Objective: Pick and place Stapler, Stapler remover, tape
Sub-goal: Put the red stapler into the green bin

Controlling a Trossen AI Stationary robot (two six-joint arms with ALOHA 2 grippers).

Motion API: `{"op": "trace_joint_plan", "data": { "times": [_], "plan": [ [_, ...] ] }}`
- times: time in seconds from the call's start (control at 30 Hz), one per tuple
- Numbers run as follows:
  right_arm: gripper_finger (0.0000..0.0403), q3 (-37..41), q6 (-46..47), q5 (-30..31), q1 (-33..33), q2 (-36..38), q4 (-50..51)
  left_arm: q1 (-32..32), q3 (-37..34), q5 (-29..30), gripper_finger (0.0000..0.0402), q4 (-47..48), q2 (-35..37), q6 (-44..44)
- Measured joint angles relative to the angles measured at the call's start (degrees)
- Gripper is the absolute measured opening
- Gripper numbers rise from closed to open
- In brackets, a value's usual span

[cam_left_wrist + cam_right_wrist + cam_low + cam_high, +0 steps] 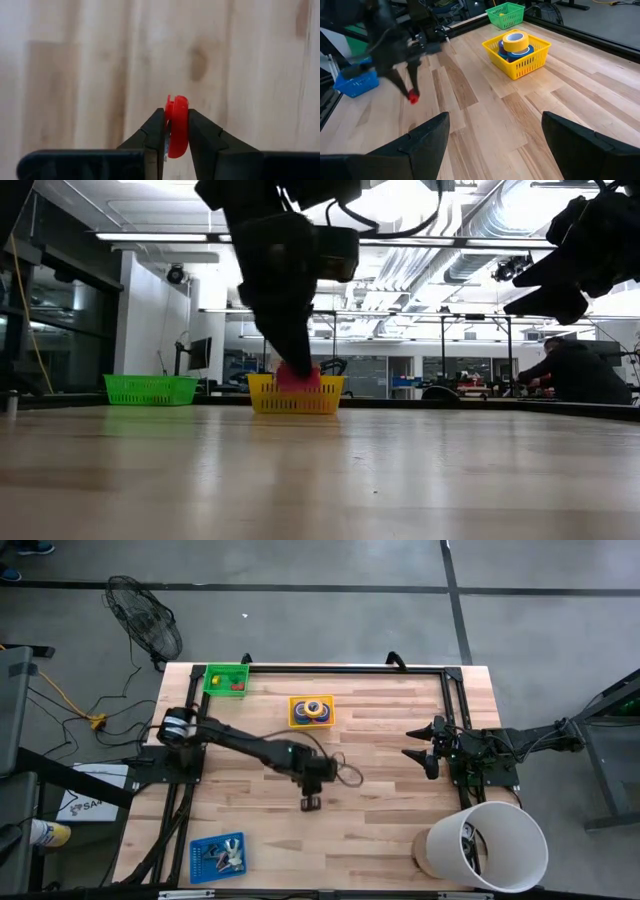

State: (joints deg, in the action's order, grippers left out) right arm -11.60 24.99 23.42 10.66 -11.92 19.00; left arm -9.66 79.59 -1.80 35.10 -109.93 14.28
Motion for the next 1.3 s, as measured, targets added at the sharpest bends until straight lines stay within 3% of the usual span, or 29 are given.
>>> {"op": "trace_joint_plan", "data": {
  "times": [0.3,0.67,0.97,1.3],
  "plan": [
    [0.0307,0.0,0.0,0.0,0.0,0.0,0.0,6.7,0.2,-0.1,0.0055,6.5,4.8,18.0],
    [0.0307,0.0,0.0,0.0,0.0,0.0,0.0,17.0,0.2,4.6,0.0055,13.8,10.6,30.6],
    [0.0307,0.0,0.0,0.0,0.0,0.0,0.0,28.3,0.3,10.3,0.0056,21.5,13.4,32.6],
    [0.0307,0.0,0.0,0.0,0.0,0.0,0.0,44.7,0.3,22.0,0.0056,30.2,13.4,29.4]
  ]
}}
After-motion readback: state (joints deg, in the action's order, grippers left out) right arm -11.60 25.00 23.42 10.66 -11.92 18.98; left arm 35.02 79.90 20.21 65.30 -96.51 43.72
